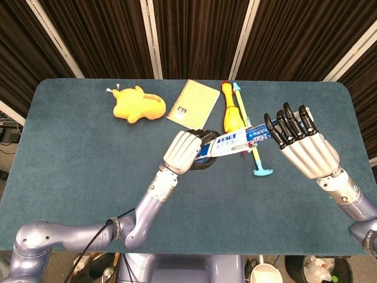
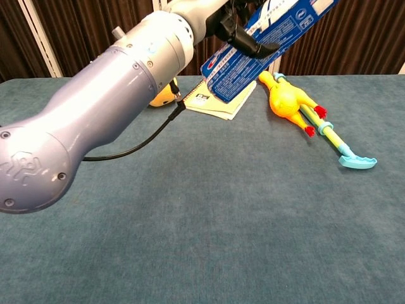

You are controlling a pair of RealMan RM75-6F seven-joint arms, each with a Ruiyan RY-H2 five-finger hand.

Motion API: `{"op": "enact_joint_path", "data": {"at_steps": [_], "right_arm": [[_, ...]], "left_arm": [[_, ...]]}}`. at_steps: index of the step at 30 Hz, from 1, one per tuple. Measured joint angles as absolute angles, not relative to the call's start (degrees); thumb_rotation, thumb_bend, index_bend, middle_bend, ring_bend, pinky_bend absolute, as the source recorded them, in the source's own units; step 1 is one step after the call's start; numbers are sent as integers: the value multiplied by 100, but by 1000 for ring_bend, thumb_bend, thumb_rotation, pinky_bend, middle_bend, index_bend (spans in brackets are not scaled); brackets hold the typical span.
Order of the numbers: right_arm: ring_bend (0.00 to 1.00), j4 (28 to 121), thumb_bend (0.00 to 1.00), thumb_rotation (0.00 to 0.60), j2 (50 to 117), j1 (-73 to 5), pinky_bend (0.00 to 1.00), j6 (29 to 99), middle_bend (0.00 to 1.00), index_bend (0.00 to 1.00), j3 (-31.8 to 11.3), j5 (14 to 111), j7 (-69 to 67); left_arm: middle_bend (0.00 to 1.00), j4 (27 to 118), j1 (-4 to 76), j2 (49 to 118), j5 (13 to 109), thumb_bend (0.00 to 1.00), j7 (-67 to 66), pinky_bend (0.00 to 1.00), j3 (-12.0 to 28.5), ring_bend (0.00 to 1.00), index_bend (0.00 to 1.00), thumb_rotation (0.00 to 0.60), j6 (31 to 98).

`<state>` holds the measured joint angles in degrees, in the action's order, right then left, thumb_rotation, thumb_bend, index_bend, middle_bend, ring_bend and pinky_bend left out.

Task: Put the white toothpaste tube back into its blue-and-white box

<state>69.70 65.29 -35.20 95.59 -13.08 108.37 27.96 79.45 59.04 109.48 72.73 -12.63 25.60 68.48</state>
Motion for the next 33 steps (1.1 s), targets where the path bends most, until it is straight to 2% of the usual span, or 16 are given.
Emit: {"op": "enact_joint_path", "data": {"at_steps": [7,21,33], "right_arm": [[275,6975,449,600,6480,-3543,384,9575,419,270,-1336,10841,2778],[275,6975,449,600,6506,-3491,383,9662,418,270,-1409,10671,2679],[275,6918,450,600,6530,-3452,383,9670,418,270,-1400,10604,2659]], "left_arm": [[512,7681,5986,11084,7515,391,-1007,571,2568,486,345,600,7015],[512,7547,5985,11123,7386,391,-966,571,2576,486,343,600,7018],[508,7208,5977,11165,8042,420,-345,571,2398,486,335,600,7433]]}}
